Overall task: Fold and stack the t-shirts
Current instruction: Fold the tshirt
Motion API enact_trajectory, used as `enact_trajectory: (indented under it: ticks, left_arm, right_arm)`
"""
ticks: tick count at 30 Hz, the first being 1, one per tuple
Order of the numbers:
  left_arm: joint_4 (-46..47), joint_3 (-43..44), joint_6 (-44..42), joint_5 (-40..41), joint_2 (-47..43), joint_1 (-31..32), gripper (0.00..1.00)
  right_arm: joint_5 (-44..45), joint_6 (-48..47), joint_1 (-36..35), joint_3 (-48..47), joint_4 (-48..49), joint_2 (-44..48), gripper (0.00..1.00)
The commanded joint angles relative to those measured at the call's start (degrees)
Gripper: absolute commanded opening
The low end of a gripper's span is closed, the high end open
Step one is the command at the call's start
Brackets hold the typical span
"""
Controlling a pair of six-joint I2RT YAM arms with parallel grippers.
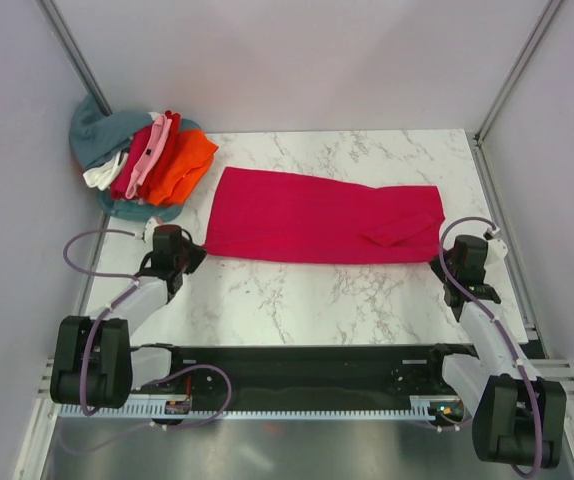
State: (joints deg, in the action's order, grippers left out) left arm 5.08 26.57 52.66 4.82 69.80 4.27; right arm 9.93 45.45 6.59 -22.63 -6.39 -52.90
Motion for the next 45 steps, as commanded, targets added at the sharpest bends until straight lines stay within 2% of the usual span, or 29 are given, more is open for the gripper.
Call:
enact_trajectory:
  ticks: [1,2,3,6,11,16,21,27,33,45]
  left_arm:
    - [-1.21,-2.66,-0.37,1.51,-2.91,-0.23,0.22]
    - [-1.56,-3.53,-0.20,1.16,-3.61,-0.23,0.32]
    - [-1.65,-4.06,0.33,0.72,-4.75,-0.23,0.35]
    - [-1.65,-5.21,1.03,-2.61,-6.16,-0.23,0.37]
    - [-1.57,-5.82,2.61,-8.68,-7.57,0.03,0.37]
    - [-0.51,-6.53,4.11,-8.42,-7.84,0.82,0.36]
    - [1.77,-6.44,4.55,-8.60,-4.24,1.00,0.32]
    - [3.18,-5.12,3.85,-5.88,0.42,1.00,0.29]
    - [3.27,-2.66,3.06,-1.22,5.43,0.91,0.31]
    - [3.09,-0.03,2.36,1.59,11.23,0.91,0.30]
  right_arm:
    - [0.53,1.04,0.27,1.80,-0.55,1.05,0.00]
    - [0.35,1.39,0.27,2.24,-0.64,0.88,0.00]
    - [0.09,1.57,0.27,2.42,-0.73,0.87,0.00]
    - [-0.27,2.09,0.27,3.21,-0.73,0.61,0.00]
    - [-0.53,2.27,0.27,3.12,-0.81,0.87,0.00]
    - [-0.53,2.62,0.27,3.21,-0.73,0.87,0.00]
    - [-0.97,2.97,0.27,3.03,-0.73,0.17,0.00]
    - [-1.14,2.98,0.27,2.33,-0.73,-0.01,0.00]
    - [-1.23,3.06,0.27,2.07,-0.99,0.52,0.00]
    - [-1.41,3.06,0.27,1.89,-1.78,1.14,0.00]
